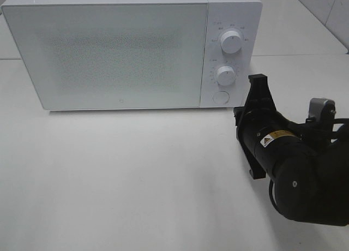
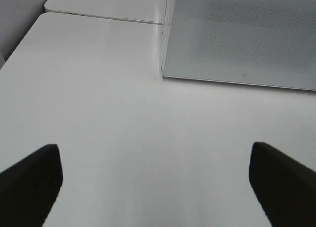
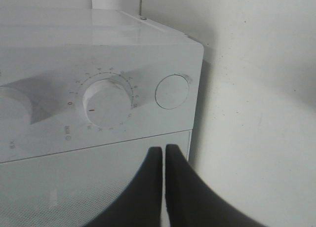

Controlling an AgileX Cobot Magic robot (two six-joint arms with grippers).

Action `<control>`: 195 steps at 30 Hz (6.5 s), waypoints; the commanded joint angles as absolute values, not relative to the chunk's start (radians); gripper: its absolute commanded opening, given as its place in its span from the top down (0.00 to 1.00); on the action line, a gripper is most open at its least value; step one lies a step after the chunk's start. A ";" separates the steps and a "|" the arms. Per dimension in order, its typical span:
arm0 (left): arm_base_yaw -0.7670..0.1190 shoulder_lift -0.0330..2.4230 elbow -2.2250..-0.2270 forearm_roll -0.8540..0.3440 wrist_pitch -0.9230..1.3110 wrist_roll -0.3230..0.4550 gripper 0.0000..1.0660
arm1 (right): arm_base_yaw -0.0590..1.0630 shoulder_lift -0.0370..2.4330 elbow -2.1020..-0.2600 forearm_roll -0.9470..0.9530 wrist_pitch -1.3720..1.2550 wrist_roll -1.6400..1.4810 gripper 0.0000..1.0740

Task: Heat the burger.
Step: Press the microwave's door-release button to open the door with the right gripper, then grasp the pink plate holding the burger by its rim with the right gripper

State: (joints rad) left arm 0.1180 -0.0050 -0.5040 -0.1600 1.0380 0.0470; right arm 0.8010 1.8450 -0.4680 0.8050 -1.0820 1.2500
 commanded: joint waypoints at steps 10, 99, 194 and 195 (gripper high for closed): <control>0.124 -0.012 -0.503 -0.160 1.031 0.047 0.08 | 0.672 1.947 -0.599 0.681 -0.962 1.305 1.00; 0.124 -0.012 -0.503 -0.160 1.031 0.047 0.08 | 0.534 2.147 -1.011 0.583 -1.130 1.191 1.00; 0.124 -0.012 -0.503 -0.160 1.031 0.047 0.08 | 0.381 1.477 -0.821 -0.050 0.697 0.147 0.93; 0.124 -0.012 -0.503 -0.160 1.031 0.047 0.08 | 0.381 1.477 -0.821 -0.050 0.697 0.147 0.93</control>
